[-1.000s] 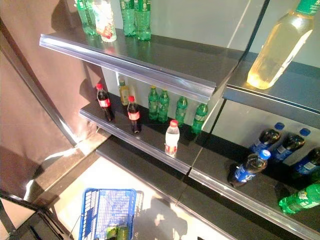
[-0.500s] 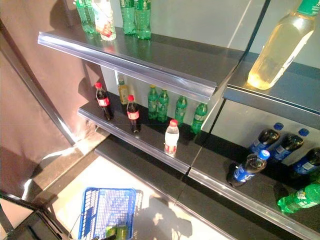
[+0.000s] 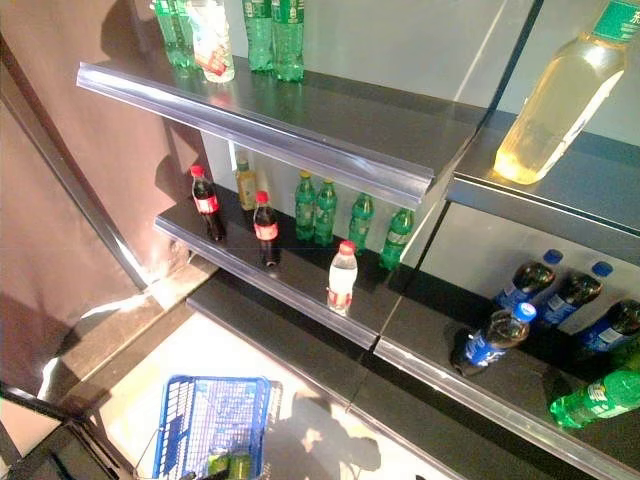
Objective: Pick up the drink and place into the basket.
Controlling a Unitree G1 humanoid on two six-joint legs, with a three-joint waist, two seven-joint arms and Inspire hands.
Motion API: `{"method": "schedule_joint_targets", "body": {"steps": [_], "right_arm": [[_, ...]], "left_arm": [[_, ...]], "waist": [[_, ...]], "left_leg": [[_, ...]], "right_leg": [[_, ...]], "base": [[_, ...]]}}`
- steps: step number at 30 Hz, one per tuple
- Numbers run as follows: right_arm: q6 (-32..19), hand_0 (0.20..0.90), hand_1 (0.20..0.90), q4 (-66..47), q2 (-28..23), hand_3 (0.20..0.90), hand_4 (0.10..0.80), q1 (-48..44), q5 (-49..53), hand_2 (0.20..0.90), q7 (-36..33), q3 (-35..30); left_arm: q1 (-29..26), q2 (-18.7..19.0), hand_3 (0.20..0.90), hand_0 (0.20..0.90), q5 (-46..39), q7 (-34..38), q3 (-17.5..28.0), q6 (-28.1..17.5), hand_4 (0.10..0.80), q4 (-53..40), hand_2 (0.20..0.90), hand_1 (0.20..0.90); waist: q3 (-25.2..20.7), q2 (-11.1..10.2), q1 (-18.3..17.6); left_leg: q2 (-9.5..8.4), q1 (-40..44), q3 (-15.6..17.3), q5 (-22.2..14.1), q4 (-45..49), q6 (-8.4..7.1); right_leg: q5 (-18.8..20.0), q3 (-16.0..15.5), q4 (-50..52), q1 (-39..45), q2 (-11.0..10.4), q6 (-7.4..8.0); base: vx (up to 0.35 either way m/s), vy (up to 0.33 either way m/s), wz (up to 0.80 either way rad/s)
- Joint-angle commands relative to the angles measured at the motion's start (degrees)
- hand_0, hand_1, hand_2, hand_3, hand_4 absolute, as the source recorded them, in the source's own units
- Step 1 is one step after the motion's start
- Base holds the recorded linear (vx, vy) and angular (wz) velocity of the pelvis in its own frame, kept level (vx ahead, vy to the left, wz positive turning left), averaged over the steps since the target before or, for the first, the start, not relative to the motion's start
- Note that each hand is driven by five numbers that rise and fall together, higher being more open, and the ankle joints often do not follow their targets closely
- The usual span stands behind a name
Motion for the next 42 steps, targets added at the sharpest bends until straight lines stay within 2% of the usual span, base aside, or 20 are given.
{"method": "schedule_joint_targets", "body": {"steps": [1,4,12,17,23,33,42], "right_arm": [[-3.63,0.900,0.900,-10.67,-1.29,0.900,0.800,-2.71,-1.29,0.900,5.42,4.32],[-2.10,0.900,0.900,-24.03,-3.35,0.900,0.800,-1.60,-1.69,0.900,7.62,7.90],[-1.91,0.900,0.900,-47.58,-10.03,0.900,0.800,-0.83,-0.92,0.900,12.89,11.59],[-1.08,0.900,0.900,-58.22,-13.04,0.900,0.800,-2.21,-0.65,0.900,14.89,11.07],[-1.01,0.900,0.900,-70.61,-15.16,0.900,0.800,-3.54,2.24,0.900,11.12,6.40],[-4.94,0.900,0.900,-79.62,-16.67,0.900,0.800,-0.55,3.00,0.900,6.20,-2.24],[-6.66,0.900,0.900,-83.80,-19.06,0.900,0.800,0.83,2.97,0.900,2.91,-6.53]], "left_arm": [[-0.22,2.84,0.200,0.300,2.88,0.65,-1.23,-1.84,0.100,-2.75,0.300,0.300],[0.92,3.13,0.200,0.300,3.15,1.37,-1.48,-0.67,0.100,-5.35,0.300,0.300],[3.11,3.96,0.200,0.300,2.40,1.20,-1.99,-0.44,0.100,-7.02,0.300,0.300],[3.76,3.69,0.200,0.300,2.49,0.88,-1.47,-1.34,0.100,-6.20,0.300,0.300],[4.59,3.12,0.200,0.300,2.61,0.65,-0.36,-2.54,0.100,-5.58,0.300,0.300],[6.70,2.27,0.200,0.300,3.55,-0.14,2.71,-3.87,0.100,-5.07,0.300,0.300],[6.74,2.11,0.200,0.300,3.44,-0.68,3.41,-4.65,0.100,-4.75,0.300,0.300]], "waist": [[0.07,-1.99,1.90],[0.14,-2.22,1.84],[-0.11,-2.50,1.45],[-0.73,-2.52,1.28],[-1.07,-2.24,0.67],[-1.84,-1.64,-0.84],[-1.92,-1.73,-1.74]], "left_leg": [[-0.92,-3.31,1.95,2.60,-0.21,0.57],[-0.92,-3.45,1.84,2.74,-0.21,0.54],[-0.75,-3.47,2.28,2.76,-0.21,0.23],[-0.38,-3.53,3.02,2.74,-0.21,0.00],[0.12,-3.59,4.02,2.63,-0.21,-0.15],[0.63,-3.56,5.76,2.23,-0.21,-0.19],[0.84,-3.50,6.54,2.08,-0.21,-0.25]], "right_leg": [[1.52,1.17,-0.08,0.73,-4.60,4.57],[1.55,0.81,-0.08,0.70,-4.67,4.62],[1.49,0.49,-0.08,0.64,-4.66,4.75],[1.35,0.61,-0.08,0.44,-4.67,4.83],[1.32,0.75,-0.08,0.09,-4.78,4.91],[1.10,1.29,-0.08,-0.40,-4.94,5.06],[0.91,1.70,-0.08,-0.45,-4.84,4.97]], "base": [[0.000,0.000,0.00],[0.000,0.000,0.00],[-0.010,-0.009,0.09],[0.000,0.000,0.00],[0.000,0.000,0.00],[-0.005,-0.001,-0.01],[-0.004,-0.001,-0.02]]}}
